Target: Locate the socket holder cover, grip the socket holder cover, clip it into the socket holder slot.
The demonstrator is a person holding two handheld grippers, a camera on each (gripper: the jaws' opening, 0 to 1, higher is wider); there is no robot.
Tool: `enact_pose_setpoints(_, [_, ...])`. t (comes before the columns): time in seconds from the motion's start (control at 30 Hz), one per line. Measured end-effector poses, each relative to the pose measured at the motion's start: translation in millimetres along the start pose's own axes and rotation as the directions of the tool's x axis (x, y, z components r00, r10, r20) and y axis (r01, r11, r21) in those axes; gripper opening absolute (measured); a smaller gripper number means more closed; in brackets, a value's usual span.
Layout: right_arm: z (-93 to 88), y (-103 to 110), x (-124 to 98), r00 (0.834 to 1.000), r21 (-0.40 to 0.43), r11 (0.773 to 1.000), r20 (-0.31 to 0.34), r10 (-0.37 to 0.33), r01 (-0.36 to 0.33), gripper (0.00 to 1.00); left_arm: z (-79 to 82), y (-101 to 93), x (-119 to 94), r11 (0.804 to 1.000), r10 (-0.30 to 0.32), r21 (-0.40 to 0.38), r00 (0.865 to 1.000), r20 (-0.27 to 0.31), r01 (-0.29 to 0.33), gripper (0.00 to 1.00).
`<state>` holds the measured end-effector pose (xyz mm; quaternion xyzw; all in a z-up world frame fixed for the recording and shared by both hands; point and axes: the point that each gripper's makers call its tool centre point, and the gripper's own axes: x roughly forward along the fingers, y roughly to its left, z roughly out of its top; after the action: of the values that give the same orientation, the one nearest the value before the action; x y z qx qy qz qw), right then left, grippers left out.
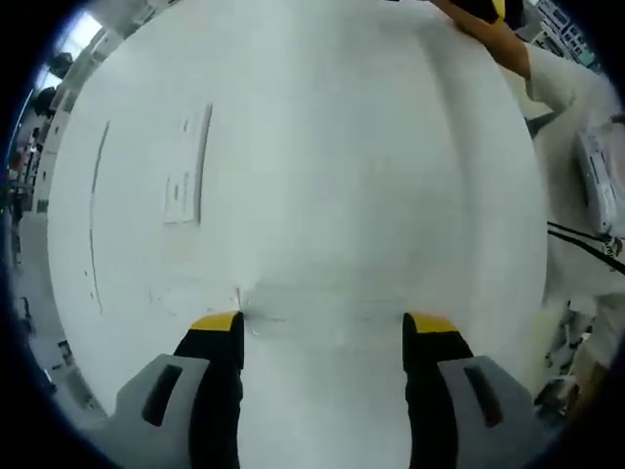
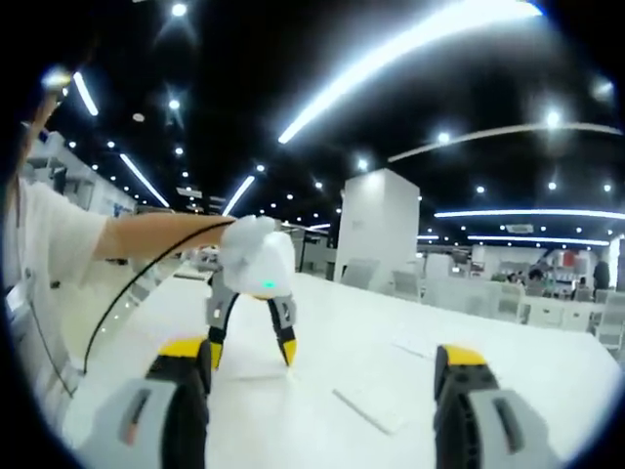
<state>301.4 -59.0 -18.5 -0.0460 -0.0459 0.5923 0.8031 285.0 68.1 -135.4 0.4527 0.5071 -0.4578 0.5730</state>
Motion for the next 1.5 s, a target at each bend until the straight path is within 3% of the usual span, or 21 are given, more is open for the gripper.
enact_pose_setpoints(0.13, [-0.3,0.6,0.1,1.0,-0.004,1.0,-0.002,0.001,-0.001,0.95,-3.1,3.7,2.3,1.0,0.009,-0.001,1.0,-0.021,-0.009,0.65])
enact_pose_setpoints(0.33, [-2.4,2.2,0.7,1.0,-0.009,1.0,-0.01,0.004,-0.004,0.95,1.6,2.3,2.8,1.0,-0.015,-0.018,1.0,0.01,0.015,0.64])
enact_pose_setpoints(0.5, [-2.9,2.4,0.5,1.0,-0.014,1.0,-0.013,0.002,-0.002,0.95,-1.4,5.3,5.0,0.999,-0.023,-0.027,1.0,-0.004,0.023,0.64])
enact_pose_setpoints(0.77, [-3.8,2.4,0.6,1.0,-0.022,1.0,-0.018,0.002,-0.002,0.95,1.9,6.4,5.5,0.999,-0.028,-0.04,0.999,0.02,0.029,0.64])
enact_pose_setpoints(1.5, [-4.7,0.6,0.7,1.0,-0.026,1.0,-0.022,0.0,-0.001,0.94,-2.3,4.9,7.1,0.998,-0.037,-0.052,0.999,0.004,0.038,0.64])
